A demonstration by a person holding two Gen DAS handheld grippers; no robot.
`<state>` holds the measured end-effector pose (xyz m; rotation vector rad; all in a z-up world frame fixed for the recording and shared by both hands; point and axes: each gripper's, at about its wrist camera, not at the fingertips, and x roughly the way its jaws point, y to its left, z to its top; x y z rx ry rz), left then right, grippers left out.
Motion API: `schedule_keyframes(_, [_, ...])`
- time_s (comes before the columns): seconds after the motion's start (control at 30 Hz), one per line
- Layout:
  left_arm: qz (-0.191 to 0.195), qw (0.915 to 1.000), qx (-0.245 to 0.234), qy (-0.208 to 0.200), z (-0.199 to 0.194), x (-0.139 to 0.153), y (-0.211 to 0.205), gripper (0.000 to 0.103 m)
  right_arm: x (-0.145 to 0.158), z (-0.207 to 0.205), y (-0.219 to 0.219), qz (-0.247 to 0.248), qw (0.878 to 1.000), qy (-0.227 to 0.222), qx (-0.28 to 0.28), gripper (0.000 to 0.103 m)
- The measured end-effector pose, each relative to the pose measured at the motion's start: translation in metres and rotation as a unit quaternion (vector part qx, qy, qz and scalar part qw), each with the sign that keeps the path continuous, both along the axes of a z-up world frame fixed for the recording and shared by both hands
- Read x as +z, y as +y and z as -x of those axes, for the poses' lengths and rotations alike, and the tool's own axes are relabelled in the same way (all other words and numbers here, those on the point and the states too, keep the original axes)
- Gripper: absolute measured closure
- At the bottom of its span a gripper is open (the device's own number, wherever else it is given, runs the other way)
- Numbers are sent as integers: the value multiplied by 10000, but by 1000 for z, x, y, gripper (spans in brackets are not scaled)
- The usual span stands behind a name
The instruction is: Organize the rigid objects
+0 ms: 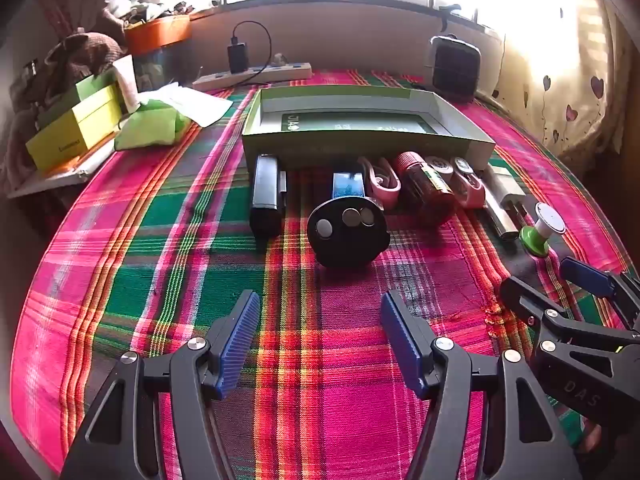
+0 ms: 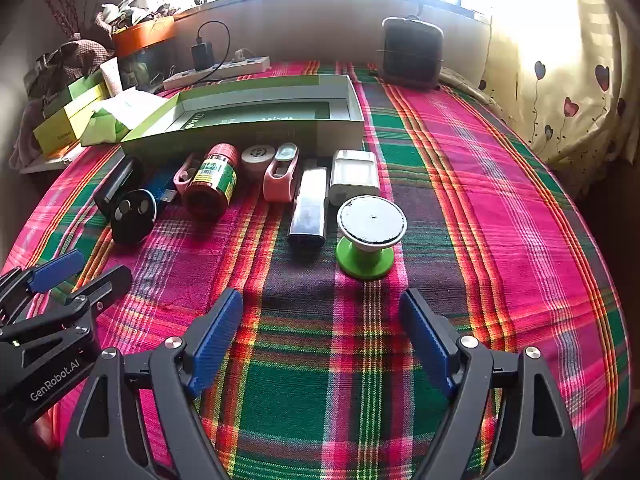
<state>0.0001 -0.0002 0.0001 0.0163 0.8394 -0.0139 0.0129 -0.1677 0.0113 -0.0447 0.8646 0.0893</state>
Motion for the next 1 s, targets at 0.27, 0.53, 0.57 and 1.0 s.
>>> schedule_keyframes(0.27, [42,10000,-57,39,1,0,4,40,0,0,-1,-16,10000,2,1,22])
schedule_keyframes(0.53, [5,9999,-118,19,-1,-2,1,40,0,0,0,-11,10000,2,0,22])
schedule_keyframes(0.57, [6,9999,-116,6,0,-2,1,40,0,0,0,-11,10000,1,0,22])
schedule_keyframes(1.0, [20,9999,-117,44,-2,3,2,40,0,0,-1,-8,10000,-1,-1,22])
